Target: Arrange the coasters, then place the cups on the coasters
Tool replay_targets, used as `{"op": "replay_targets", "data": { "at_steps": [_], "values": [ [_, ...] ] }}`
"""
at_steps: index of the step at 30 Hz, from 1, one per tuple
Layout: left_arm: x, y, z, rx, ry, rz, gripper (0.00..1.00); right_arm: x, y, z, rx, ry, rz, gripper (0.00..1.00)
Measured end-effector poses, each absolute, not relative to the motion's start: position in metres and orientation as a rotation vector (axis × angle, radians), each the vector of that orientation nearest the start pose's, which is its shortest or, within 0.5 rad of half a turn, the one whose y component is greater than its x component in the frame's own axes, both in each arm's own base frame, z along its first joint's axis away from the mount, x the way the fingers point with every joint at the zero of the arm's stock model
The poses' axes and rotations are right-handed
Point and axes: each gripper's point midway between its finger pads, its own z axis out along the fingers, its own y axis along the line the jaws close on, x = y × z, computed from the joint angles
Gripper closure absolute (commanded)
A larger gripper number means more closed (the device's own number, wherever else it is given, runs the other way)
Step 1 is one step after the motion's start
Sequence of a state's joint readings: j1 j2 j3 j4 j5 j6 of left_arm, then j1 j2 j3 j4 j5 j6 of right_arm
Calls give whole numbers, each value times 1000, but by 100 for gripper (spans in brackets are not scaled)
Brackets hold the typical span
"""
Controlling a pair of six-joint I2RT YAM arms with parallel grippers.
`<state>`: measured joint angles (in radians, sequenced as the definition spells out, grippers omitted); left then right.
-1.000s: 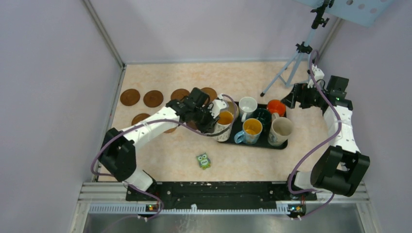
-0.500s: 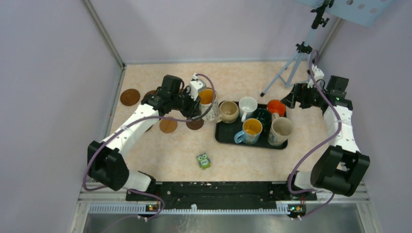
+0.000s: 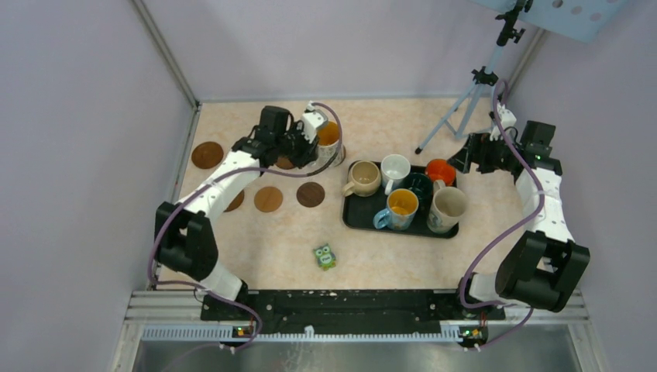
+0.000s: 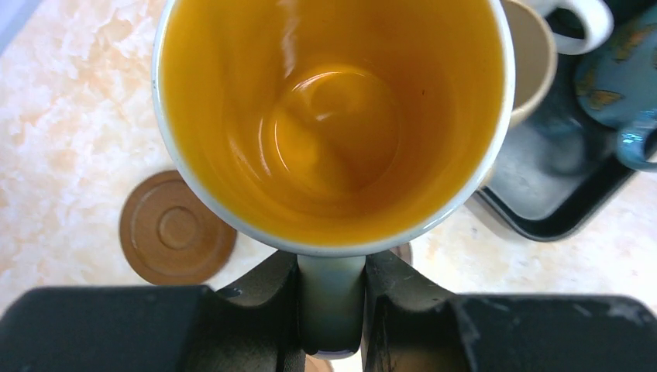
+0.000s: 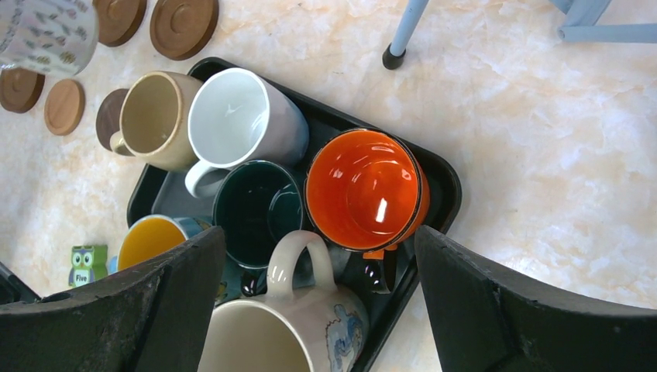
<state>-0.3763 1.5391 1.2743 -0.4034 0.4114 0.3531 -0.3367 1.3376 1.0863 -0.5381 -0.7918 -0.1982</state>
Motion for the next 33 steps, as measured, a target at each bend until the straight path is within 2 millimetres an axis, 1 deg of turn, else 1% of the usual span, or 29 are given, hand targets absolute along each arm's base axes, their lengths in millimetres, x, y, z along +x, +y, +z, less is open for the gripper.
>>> {"op": "replay_targets", "data": {
  "at_steps": [6,10,17,21,24,29,33],
  "values": [
    [418,-210,173,976,1984,-363,100,346,6,195,-220,2144,630,9],
    [433,-209,154,950,2012,-332,100,346,6,195,-221,2143,634,9],
    [446,-210,119,906,2083,-323,100,346,7,195,-223,2141,638,9],
    [453,-211,104,879,2111,-318,100,346,7,194,-222,2144,644,9],
    [456,-211,98,857,2124,-316,100,347,7,192,-219,2150,650,9],
    [467,-212,97,806,2117,-314,100,344,8,186,-214,2161,662,9],
    [473,-215,95,779,2117,-318,100,344,8,186,-214,2161,663,9]
  ]
}}
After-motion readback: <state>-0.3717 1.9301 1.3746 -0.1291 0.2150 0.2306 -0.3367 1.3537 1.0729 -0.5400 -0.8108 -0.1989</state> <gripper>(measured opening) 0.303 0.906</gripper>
